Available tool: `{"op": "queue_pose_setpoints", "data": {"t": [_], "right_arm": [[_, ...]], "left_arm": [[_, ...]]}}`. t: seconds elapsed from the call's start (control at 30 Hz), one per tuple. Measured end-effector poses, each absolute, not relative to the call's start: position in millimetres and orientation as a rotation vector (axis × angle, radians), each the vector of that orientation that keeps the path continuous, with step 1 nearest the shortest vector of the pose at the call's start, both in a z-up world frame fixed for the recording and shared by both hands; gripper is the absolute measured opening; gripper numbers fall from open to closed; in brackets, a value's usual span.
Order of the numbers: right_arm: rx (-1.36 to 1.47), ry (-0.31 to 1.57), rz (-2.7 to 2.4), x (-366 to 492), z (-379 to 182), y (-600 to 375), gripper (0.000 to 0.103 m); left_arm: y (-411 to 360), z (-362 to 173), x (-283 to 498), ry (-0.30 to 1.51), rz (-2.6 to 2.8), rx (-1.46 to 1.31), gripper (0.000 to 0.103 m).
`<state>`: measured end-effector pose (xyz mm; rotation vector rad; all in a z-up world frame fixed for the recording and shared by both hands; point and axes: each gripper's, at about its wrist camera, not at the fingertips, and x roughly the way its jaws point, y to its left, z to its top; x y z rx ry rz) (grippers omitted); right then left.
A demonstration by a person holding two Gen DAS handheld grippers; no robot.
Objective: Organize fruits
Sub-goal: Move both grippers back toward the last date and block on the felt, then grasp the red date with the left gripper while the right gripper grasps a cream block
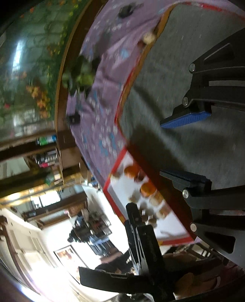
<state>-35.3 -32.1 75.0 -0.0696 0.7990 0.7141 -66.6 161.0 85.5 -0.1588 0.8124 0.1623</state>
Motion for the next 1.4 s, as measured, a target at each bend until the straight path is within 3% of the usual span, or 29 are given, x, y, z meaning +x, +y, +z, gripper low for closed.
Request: {"op": "queue_pose_setpoints", "data": {"t": [0.57,1.0,1.03,1.07,1.1,1.4], "right_arm": [[0.040,0.818,0.435,4.1,54.8,-181.8,0.044],[-0.086,0.864,0.485,110.4,25.0,-168.1,0.045],[-0.083,0.883,0.504,116.8,20.0,-165.9,0.042],[-0.090,0.896,0.512,121.0,14.9,-163.7,0.031],[-0.110,0.885,0.489,122.3,12.9,-162.9,0.026],[-0.092,0.859,0.446,82.8,34.1,-192.0,0.026]], "left_arm": [[24.6,60.1,36.4,0.953,-0.150,-0.136,0.061],[6.3,49.4,76.0,0.992,-0.131,-0.138,0.061],[5.0,48.6,80.1,0.992,-0.127,-0.139,0.061],[4.3,48.1,82.6,0.992,-0.126,-0.140,0.061],[2.0,46.9,86.3,0.995,-0.127,-0.139,0.061],[-36.0,49.3,115.6,0.996,-0.166,-0.118,0.060]]}}
